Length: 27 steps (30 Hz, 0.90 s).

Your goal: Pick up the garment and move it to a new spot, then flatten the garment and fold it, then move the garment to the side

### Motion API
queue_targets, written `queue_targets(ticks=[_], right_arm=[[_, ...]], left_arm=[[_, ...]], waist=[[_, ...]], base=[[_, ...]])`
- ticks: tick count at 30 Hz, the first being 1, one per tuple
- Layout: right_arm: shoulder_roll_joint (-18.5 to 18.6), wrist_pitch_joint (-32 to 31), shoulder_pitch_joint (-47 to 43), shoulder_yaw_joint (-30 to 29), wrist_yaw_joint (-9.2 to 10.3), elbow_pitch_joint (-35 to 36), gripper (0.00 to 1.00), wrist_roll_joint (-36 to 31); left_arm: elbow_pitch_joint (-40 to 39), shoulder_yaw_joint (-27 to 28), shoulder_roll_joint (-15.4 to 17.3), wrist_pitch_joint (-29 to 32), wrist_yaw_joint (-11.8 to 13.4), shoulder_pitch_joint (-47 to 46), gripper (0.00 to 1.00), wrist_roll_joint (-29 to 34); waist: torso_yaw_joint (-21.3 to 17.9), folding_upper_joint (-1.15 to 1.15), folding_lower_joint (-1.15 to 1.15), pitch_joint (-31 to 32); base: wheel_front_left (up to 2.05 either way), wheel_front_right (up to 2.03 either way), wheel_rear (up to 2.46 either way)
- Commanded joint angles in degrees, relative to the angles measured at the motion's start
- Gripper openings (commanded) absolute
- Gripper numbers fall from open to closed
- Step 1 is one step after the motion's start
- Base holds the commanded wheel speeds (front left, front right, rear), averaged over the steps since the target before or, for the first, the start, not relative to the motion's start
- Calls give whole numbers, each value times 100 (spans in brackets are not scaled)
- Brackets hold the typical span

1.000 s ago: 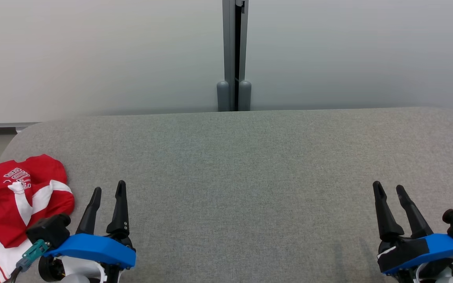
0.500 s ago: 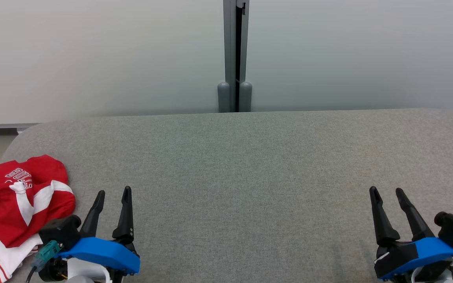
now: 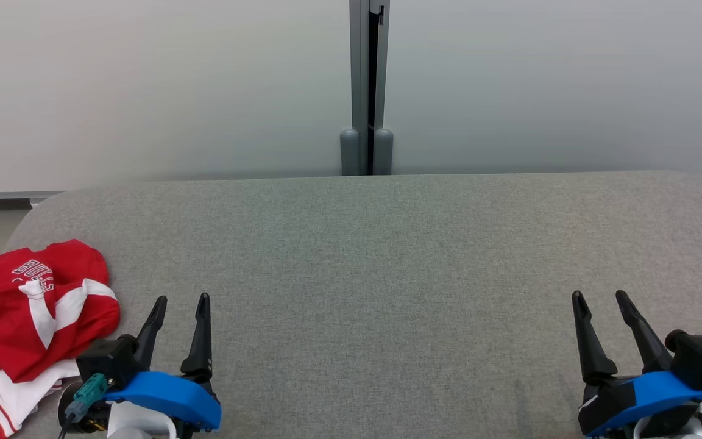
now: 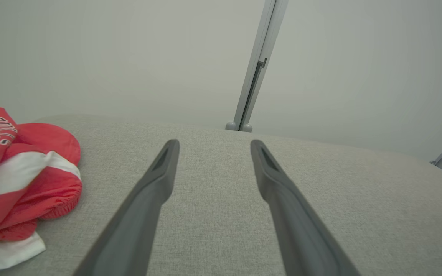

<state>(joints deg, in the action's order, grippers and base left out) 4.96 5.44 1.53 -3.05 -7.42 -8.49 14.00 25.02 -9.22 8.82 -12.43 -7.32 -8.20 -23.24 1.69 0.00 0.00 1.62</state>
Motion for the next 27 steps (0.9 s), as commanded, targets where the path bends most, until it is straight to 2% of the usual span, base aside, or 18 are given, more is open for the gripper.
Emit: queue_targets(ticks=[1, 21, 27], right_arm=[[-14, 57, -51, -12, -11, 46, 100, -151], [-133, 196, -121, -153, -8, 28, 100, -841], [-154, 213, -135, -155, -8, 35, 100, -840]], left_arm=[[11, -13, 27, -54, 24, -111, 100, 124], [202, -102, 64, -263, 17, -147, 100, 790], [307, -110, 42, -284, 11, -156, 100, 737]], waist=[[4, 0, 0, 4], [18, 0, 0, 31], [19, 0, 0, 38]], base=[[0, 0, 0], [0, 0, 0], [0, 0, 0]])
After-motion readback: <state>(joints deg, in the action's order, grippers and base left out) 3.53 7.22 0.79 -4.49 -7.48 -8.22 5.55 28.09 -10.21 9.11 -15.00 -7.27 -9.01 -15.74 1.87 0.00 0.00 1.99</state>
